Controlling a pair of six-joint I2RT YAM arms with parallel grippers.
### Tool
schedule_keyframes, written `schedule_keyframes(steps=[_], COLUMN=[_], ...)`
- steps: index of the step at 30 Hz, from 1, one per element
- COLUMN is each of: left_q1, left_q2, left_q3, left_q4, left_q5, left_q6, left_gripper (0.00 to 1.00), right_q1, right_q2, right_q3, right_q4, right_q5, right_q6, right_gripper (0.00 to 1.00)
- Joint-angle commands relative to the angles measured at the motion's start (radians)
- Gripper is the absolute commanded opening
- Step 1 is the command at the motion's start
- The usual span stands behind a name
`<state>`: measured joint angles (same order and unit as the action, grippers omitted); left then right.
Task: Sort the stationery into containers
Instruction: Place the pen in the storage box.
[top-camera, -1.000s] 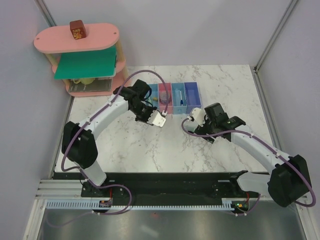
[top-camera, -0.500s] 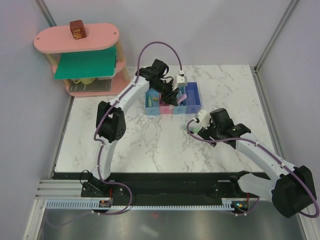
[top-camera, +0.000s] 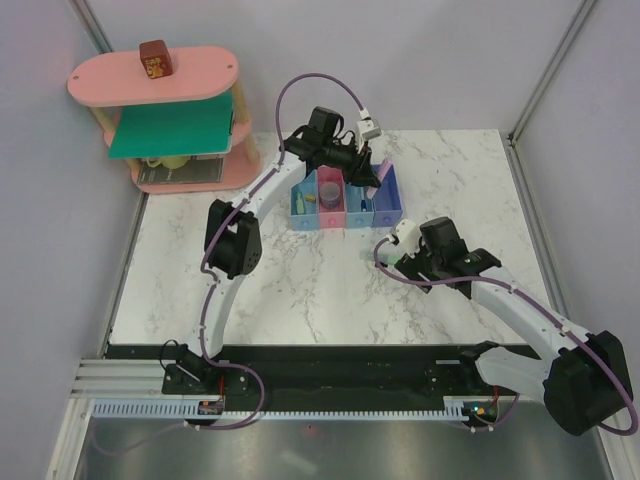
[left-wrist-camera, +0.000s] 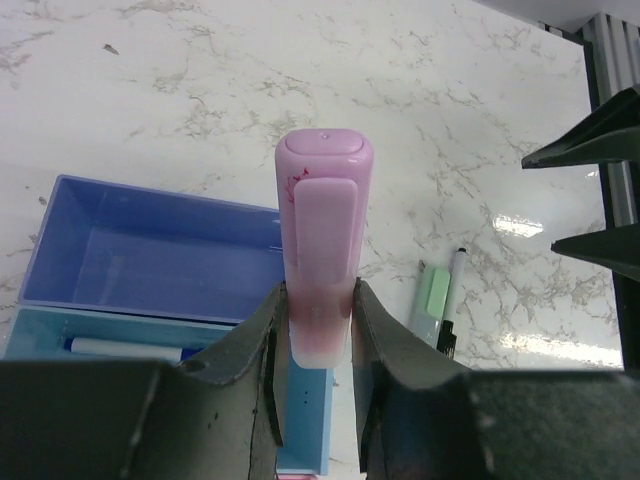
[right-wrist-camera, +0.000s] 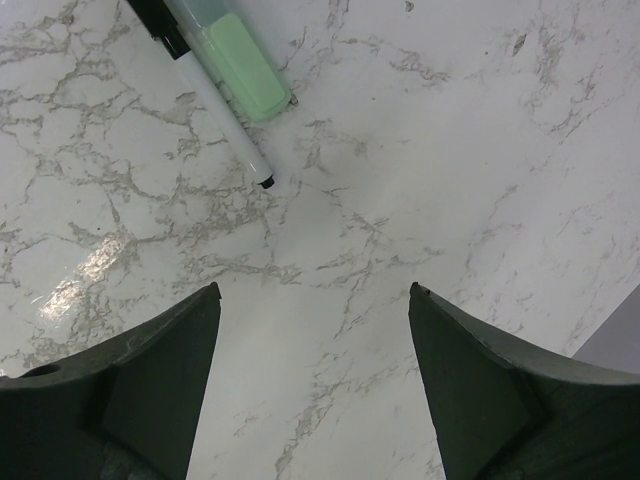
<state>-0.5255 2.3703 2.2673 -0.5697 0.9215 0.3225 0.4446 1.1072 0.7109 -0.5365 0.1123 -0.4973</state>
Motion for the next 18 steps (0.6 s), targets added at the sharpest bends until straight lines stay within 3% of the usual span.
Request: schedule_keyframes(steps=[1,8,9,15,17,18], left_q1=[-0.002,-0.011,-0.016,-0.027,-0.027,-0.028], left_q2=[0.059,0.122,0.132,0.158,0.164,0.165], left_q3=[0.005,0.011,0.009,0.009,0.011,0.009], left_q4=[0.256,0.344,0.344,0.346,0.346,0.347], left_q5=[0.040,-0.009,-0.032,-0.055,-0.058,-0.059], left_q6=[-0.236,-0.303,-0.300,-0.287,-0.283,-0.281], left_gripper=[0.02,0.02,0.10,0.13,0.22,0.33], right_q1=[-0.003,-0.006,-0.006,-0.007,-0.007,-0.007], right_q2=[-0.015,-0.004,-0.003,0.022,0.028,0.039], right_q3=[0.002,0.012,0.013,0.027,0.033,0.036], right_q4=[0.024,0.020,0.020,0.015,0.013,0.012], right_q5=[0.021,0.017,0.012,-0.022,-0.039,-0.058], right_q6=[0.019,0.022,0.022,0.020,0.020,0.019], right_gripper=[0.84,0.84,0.84,0.84,0.84,0.84])
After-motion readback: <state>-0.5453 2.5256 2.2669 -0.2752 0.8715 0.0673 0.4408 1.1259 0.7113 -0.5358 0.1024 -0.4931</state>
